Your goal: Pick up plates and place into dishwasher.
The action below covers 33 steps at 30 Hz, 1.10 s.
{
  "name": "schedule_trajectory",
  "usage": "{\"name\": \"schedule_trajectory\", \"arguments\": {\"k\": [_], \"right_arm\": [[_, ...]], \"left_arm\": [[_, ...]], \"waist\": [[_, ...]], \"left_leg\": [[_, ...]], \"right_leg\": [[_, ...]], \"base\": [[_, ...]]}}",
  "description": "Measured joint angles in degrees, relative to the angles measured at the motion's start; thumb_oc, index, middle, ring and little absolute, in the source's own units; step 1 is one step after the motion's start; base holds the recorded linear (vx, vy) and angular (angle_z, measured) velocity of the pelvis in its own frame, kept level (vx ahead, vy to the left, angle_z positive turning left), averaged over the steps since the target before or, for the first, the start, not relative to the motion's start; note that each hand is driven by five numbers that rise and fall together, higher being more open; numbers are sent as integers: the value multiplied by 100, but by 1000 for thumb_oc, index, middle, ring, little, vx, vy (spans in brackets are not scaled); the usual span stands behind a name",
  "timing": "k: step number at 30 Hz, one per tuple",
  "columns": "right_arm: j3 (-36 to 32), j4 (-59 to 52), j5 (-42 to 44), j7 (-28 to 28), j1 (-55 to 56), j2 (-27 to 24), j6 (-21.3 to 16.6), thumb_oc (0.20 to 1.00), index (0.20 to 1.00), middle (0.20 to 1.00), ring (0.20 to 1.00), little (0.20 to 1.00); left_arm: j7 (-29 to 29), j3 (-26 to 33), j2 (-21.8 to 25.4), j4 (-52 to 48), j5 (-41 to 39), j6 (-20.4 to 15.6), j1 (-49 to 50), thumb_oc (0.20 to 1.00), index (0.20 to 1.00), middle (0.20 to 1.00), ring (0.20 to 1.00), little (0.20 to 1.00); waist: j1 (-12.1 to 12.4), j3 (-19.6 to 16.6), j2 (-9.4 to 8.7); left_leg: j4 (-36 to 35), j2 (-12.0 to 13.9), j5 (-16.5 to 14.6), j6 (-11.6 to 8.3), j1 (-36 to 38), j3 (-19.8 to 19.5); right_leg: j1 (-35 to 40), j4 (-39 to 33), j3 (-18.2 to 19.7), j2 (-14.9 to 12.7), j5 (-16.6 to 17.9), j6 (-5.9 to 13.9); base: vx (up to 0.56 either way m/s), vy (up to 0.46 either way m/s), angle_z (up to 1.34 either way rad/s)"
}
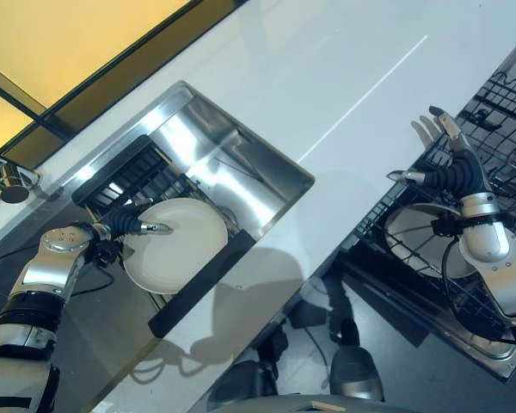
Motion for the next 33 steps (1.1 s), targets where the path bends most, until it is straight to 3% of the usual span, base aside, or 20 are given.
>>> {"name": "schedule_trajectory", "arguments": {"k": [5,6,13,18,23,24,25,26,27,33], "right_arm": [[-49,0,29,81,60,-10,80,1000,1000,1000,1000,1000],[-72,0,29,82,102,-20,82,1000,1000,1000,1000,1000],[-179,3,29,93,350,-300,104,1000,1000,1000,1000,1000],[-179,8,29,89,526,-414,142,1000,1000,1000,1000,1000],[-179,9,29,84,662,-412,189,1000,1000,1000,1000,1000],[-179,10,29,68,665,-411,190,1000,1000,1000,1000,1000],[-179,11,29,65,667,-410,192,1000,1000,1000,1000,1000],[-179,11,30,63,667,-410,193,1000,1000,1000,1000,1000],[-179,11,34,58,667,-410,193,1000,1000,1000,1000,1000],[-180,14,38,35,728,-383,194,1000,1000,1000,1000,1000]], "left_arm": [[-264,120,109,-72,6,126,86,1000,1000,1000,1000,1000],[-615,134,167,-297,-51,175,208,1000,1000,1000,1000,1000],[-1090,207,200,-900,-104,265,590,1000,1000,1000,1000,1000],[-1314,205,199,-1162,-163,249,727,1000,1000,1000,1000,1000],[-1656,10,302,-1435,-234,313,872,1000,1000,1000,1000,1000],[-1784,-142,301,-1539,-245,332,987,922,922,922,922,922],[-1853,-174,298,-1553,-267,358,1065,696,696,696,696,696],[-1899,-272,299,-1557,-268,381,1138,388,388,388,388,388],[-1921,-357,297,-1566,-267,384,1239,200,200,200,200,200],[-1841,-288,276,-1625,-324,322,1278,200,200,200,200,200]], "waist": [[7,-54,88],[18,-92,126],[170,-460,614],[183,-637,672],[186,-714,529],[187,-725,501],[194,-728,473],[205,-737,451],[212,-746,432],[308,-779,284]], "left_leg": [[-38,4,7,5,83,-36],[-63,8,18,7,94,-51],[-106,-6,26,13,184,-105],[-106,-28,33,13,208,-117],[-124,-45,45,28,203,-125],[-137,-48,50,29,204,-127],[-145,-49,59,30,203,-132],[-153,-52,64,32,203,-135],[-157,-58,67,36,204,-138],[-198,-78,85,62,203,-146]], "right_leg": [[103,-35,-57,-4,-1,1],[122,-54,-74,-4,-1,1],[229,-83,-89,-8,-8,17],[269,-84,-115,-7,-9,21],[265,-90,-127,-19,-4,29],[263,-93,-131,-22,-4,30],[264,-99,-137,-22,-3,33],[267,-110,-140,-22,3,37],[271,-113,-142,-29,4,39],[278,-153,-157,-61,24,67]], "base": [[2,2,4],[3,7,8],[-5,2,4],[0,0,0],[0,0,0],[0,0,0],[0,0,0],[0,0,0],[0,0,0],[0,0,0]]}}
